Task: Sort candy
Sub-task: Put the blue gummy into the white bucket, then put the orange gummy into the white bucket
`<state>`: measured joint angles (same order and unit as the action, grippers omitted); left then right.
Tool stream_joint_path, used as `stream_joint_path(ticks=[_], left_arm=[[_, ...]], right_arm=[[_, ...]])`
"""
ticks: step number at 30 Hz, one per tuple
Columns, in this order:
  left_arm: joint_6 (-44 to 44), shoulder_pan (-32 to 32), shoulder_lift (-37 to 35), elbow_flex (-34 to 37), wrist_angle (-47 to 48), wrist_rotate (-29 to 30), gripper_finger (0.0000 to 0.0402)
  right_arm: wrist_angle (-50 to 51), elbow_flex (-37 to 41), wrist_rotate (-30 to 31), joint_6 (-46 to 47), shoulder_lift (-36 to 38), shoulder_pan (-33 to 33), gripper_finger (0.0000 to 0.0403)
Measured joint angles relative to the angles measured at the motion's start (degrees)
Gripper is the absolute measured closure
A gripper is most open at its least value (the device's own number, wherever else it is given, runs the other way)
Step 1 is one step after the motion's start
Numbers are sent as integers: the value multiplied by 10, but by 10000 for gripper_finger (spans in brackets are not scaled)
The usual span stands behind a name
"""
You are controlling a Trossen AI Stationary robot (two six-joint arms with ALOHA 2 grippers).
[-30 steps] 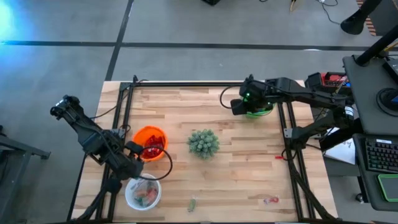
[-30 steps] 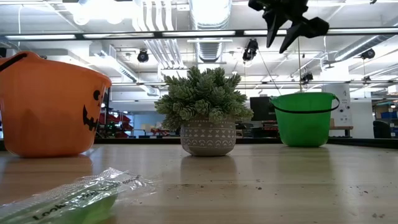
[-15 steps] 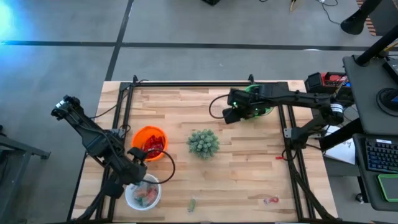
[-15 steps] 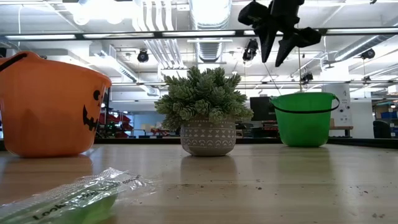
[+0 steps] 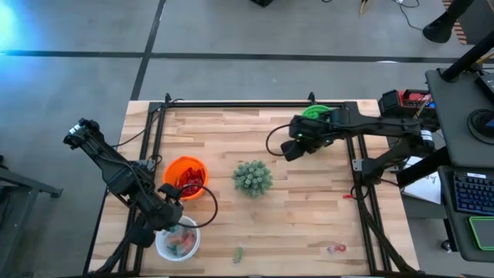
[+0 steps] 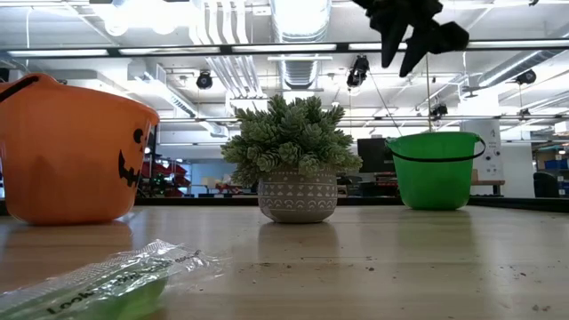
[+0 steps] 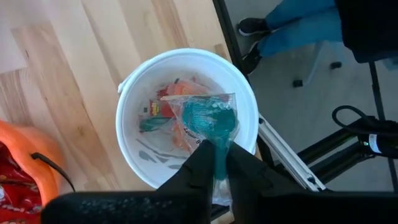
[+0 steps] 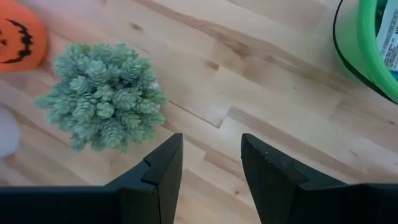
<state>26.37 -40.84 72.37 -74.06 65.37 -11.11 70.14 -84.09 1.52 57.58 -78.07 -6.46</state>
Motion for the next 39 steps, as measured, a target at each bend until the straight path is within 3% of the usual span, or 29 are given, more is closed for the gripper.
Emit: stream_joint_path(ticks=[14,20,39], left_arm=[[37,0,0,0,10,16,276],[61,0,0,0,70,88,271],[134,0,0,0,95,122,271]], right_arm=[[11,0,0,23,35,9,250],[56,0,-46,48,37,50,250],[40,0,-61,198,30,276,250]])
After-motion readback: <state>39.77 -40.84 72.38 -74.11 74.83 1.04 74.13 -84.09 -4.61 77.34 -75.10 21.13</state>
